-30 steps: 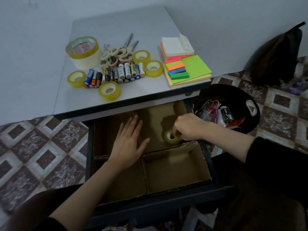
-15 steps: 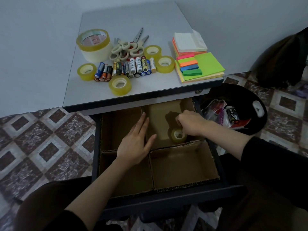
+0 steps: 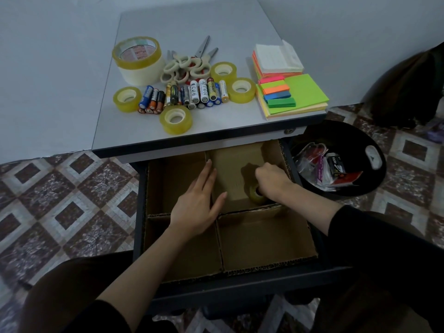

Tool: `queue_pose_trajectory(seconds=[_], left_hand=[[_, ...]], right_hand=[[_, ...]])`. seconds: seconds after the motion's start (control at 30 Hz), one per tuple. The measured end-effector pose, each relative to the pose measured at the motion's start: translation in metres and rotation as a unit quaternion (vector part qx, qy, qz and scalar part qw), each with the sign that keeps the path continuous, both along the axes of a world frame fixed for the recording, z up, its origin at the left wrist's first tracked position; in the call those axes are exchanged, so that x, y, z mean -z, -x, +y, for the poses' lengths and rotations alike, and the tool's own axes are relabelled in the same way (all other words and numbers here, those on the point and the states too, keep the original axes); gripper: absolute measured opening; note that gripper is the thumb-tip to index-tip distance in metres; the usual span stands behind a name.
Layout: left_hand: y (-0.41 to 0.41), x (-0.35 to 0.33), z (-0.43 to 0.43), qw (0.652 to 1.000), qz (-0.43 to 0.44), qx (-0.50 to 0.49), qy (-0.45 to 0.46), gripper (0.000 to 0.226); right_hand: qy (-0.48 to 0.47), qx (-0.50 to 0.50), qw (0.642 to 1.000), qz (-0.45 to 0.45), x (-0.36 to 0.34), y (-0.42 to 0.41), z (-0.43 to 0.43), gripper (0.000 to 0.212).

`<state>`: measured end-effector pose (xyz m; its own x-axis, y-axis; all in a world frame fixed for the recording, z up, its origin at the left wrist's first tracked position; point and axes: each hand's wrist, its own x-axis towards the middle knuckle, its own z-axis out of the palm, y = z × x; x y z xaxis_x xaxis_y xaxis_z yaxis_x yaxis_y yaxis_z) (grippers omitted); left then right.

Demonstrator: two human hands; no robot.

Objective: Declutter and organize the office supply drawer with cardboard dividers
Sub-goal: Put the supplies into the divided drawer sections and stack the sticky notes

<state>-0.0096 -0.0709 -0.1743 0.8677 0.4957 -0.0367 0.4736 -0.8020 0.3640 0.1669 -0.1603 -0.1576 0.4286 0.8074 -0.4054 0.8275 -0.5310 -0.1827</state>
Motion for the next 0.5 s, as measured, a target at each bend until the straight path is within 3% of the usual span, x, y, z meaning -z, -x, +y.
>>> queue_pose_trajectory(seconds=[0.2,0.3,0.47,0.5], left_hand=[[0.001,0.001,0.000,1.000,-0.002,0.002,-0.002,0.066],[0.001,0.003,0.001,1.000,-0.006,0.001,-0.010,0.067],[0.002,0.003,-0.001,1.000,-0.004,-0.012,-0.002,0.062],[0.002,0.002,-0.001,1.000,-0.004,-0.014,0.003,0.061]], right_hand=[[0.018,0.013,1.000,0.010,-0.005,0.003,-0.001,0.009],[0.029,0.032,0.999,0.009,-0.009,0.005,0.000,0.026],[0.023,0.034,0.999,-0.017,-0.025,0.012,-0.001,0.003],[0.020,0.031,0.999,-0.026,-0.030,0.013,-0.002,0.006]])
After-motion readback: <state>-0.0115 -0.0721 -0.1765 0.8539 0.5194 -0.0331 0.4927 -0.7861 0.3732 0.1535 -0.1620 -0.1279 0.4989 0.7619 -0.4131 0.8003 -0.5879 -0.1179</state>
